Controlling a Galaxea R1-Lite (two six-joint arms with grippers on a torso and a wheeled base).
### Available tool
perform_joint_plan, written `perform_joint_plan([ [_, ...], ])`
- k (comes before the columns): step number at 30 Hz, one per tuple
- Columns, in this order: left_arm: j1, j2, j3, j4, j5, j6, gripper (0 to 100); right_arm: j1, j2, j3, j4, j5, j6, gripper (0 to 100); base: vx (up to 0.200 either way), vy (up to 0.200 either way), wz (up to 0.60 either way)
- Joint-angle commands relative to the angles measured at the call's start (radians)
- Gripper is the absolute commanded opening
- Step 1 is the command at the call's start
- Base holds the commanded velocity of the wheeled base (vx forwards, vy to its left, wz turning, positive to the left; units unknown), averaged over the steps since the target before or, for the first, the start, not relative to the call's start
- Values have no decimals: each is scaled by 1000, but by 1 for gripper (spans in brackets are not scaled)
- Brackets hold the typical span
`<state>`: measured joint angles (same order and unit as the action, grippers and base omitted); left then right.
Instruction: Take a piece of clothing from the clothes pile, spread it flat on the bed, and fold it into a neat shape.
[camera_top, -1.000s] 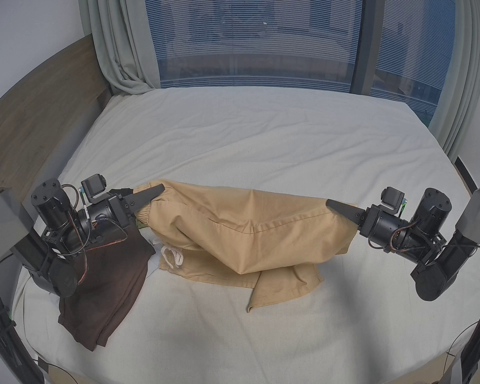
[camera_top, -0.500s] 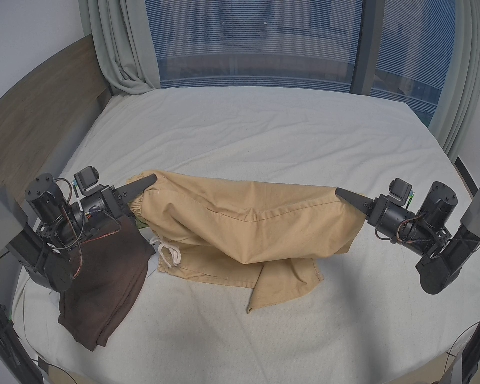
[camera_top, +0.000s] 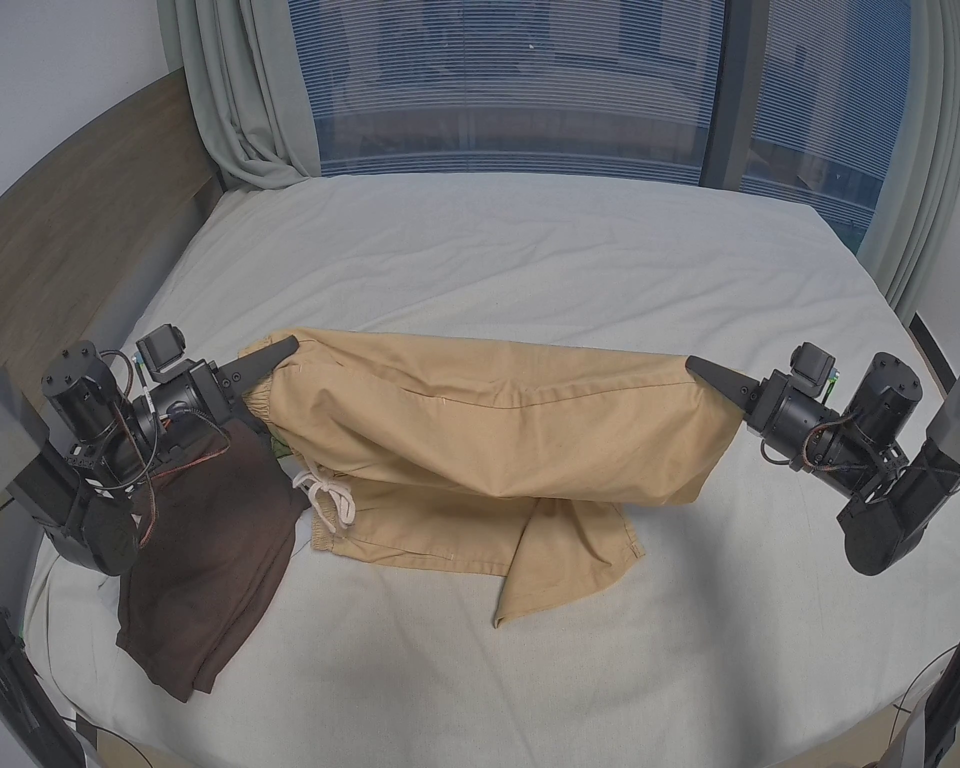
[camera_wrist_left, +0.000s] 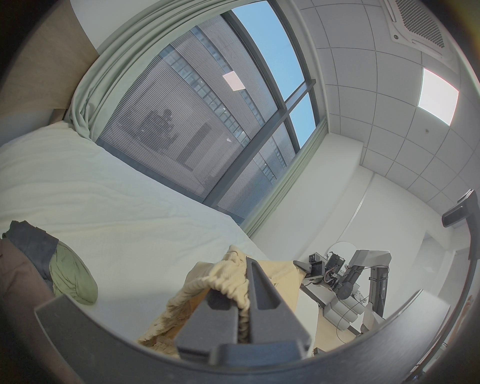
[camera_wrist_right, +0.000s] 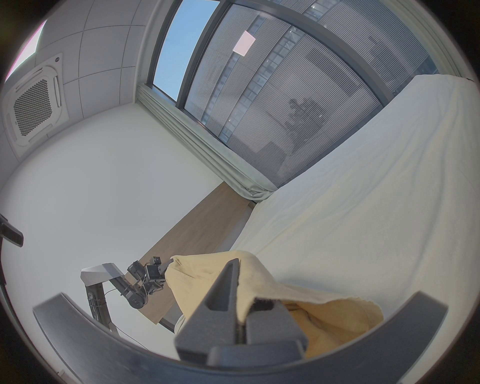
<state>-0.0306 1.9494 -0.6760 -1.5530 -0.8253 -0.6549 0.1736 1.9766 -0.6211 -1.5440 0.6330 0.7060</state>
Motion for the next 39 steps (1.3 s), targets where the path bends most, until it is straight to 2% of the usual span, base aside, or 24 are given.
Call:
perform_joint_plan([
  [1, 6, 5, -7, -1, 0, 0, 0, -13, 2, -8, -1, 1, 6, 0, 0, 0, 0],
  [17, 31, 25, -14, -1, 0, 0, 0, -62, 1, -52, -1, 1, 56, 0, 0, 0, 0],
  [28, 40, 40, -28, -1, 0, -2, 0, -71, 5, -62, -1, 1, 56, 0, 0, 0, 0],
  [29, -31, 146, -148, -1, 178, -19, 0, -45, 215, -284, -1, -21, 13, 0, 0, 0, 0],
  [33, -43, 115, -109, -1, 176, -20, 0, -19, 186, -226, -1, -21, -46, 0, 0, 0, 0],
  [39, -57, 112, -74, -2, 175, -12, 0, 9, 151, -178, -1, -21, -68, 0, 0, 0, 0],
])
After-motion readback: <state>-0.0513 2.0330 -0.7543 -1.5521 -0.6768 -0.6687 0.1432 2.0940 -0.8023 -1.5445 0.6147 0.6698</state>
